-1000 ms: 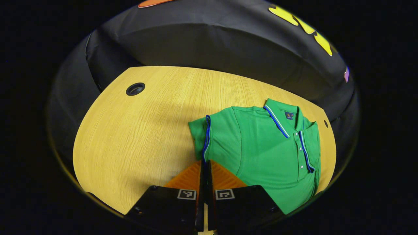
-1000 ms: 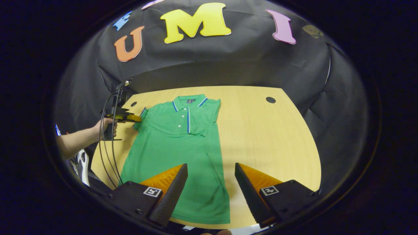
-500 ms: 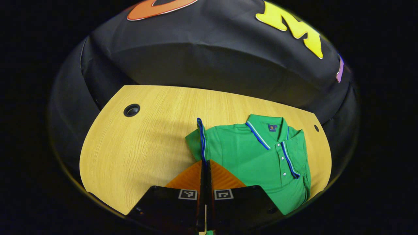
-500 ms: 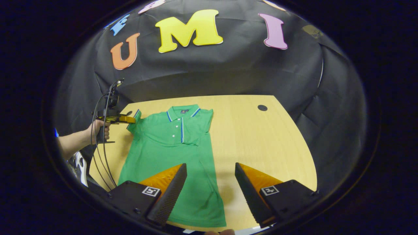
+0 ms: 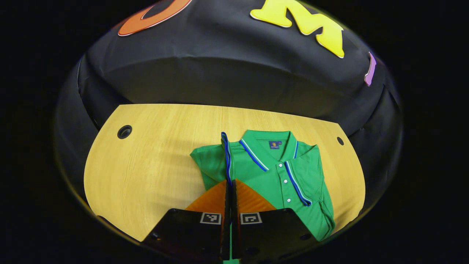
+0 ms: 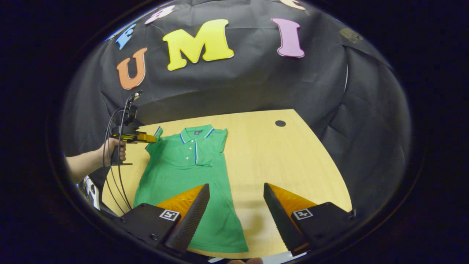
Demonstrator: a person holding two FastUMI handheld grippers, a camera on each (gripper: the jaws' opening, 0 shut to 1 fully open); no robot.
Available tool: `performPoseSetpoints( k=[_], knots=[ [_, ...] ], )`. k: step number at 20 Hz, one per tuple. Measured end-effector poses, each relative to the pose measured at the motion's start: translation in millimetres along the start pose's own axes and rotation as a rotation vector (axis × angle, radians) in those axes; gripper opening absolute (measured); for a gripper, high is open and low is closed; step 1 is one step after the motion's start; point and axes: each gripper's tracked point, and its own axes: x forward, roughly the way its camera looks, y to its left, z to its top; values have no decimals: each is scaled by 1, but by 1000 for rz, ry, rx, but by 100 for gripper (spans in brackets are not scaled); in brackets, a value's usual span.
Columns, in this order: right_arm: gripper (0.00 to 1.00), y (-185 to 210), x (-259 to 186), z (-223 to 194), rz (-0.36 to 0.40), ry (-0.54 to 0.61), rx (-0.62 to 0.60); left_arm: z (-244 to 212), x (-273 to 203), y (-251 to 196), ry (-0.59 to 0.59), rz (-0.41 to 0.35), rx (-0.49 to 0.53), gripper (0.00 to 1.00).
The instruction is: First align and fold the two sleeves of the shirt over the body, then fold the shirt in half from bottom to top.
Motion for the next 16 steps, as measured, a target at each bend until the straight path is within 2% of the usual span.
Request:
performPoseSetpoints(
  k=[6,9,10,12,13,14,16],
  knots=[
    [92,-16,-4,3,-25,-11,11,-14,17,-54,45,-74,-26,6],
    [93,-15,-3,7,-18,-12,5,-22,15,-67,63,-83,-48,17],
    [92,-13,-1,8,-12,-13,1,-25,15,-67,60,-78,-48,34],
    [93,-8,2,11,4,-15,-12,-30,10,-67,54,-63,-46,74],
    [93,-6,4,11,12,-16,-22,-33,4,-63,48,-51,-41,80],
    [93,-3,6,13,21,-17,-34,-34,-3,-59,38,-41,-36,91],
    [93,3,8,17,38,-24,-59,-34,-21,-52,10,-19,-26,94]
  ],
)
